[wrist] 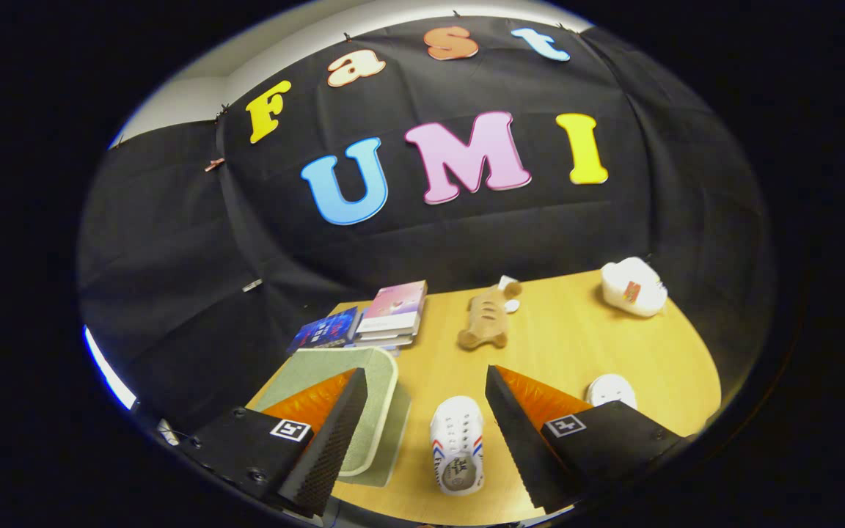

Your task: Open the storage box then place both shoes into the box .Put the left shoe in first, then the right shoe, with the right side of both shoes facing outward in a uniform manner.

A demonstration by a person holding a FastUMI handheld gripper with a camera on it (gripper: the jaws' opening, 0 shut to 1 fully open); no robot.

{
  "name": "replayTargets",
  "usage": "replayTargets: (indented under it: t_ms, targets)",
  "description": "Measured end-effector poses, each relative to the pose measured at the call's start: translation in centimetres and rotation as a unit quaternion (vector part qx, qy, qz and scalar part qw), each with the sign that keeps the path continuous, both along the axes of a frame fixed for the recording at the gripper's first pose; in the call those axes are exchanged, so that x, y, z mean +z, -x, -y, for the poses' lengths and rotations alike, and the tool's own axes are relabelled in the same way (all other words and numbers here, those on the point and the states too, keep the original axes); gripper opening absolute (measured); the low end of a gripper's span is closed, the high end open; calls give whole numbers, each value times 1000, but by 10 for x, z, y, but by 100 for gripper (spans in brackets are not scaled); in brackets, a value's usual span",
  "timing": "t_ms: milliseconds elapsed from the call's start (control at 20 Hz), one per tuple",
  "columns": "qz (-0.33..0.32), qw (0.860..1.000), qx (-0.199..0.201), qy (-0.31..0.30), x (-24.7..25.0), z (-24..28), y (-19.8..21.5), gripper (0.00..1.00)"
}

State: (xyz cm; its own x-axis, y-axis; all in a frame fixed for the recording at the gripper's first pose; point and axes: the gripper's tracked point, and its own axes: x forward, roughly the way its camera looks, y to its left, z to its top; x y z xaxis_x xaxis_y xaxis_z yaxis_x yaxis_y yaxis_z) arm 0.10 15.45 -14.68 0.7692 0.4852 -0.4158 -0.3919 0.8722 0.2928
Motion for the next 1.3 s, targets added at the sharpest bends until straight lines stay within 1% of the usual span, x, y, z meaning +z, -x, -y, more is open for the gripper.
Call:
replayTargets:
  t_ms: [100, 200, 300, 450, 650, 750, 850, 950, 1100, 1150, 1250, 1300]
  targets:
    - [-45, 997, 43, -39, -14, -15, 7, 98]
    - [-91, 989, 93, -74, -29, -32, 20, 98]
    - [-138, 974, 148, -97, -49, -48, 34, 98]
    - [-180, 954, 209, -116, -73, -58, 49, 98]
    - [-224, 925, 276, -136, -100, -72, 59, 98]
    - [-234, 914, 300, -142, -114, -79, 57, 98]
    - [-256, 899, 319, -155, -128, -87, 60, 98]
    - [-281, 884, 326, -184, -131, -96, 64, 98]
    - [-331, 857, 316, -237, -129, -109, 67, 97]
    - [-343, 852, 309, -248, -127, -110, 68, 96]
    - [-355, 849, 298, -255, -129, -111, 65, 94]
    - [-357, 849, 293, -256, -130, -110, 63, 88]
